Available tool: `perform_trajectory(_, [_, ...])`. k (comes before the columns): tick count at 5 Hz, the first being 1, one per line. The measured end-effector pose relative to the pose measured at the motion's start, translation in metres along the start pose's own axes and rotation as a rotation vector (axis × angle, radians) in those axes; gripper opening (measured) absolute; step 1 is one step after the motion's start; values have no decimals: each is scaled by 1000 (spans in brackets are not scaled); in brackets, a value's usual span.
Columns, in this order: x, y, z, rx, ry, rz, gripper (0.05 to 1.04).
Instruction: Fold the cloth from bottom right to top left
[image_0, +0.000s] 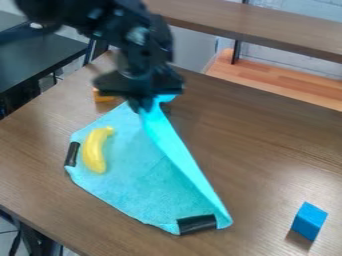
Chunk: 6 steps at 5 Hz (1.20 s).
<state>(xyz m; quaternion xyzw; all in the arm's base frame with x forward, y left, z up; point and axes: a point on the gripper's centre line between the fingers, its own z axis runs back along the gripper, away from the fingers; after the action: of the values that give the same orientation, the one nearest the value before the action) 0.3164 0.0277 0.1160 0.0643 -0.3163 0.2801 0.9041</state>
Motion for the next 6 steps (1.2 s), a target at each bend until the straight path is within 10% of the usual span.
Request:
perform_trajectory(3, [3,71,-6,-21,117,182,56])
perform_trajectory(6, [-4,103,-11,61,68,228,215])
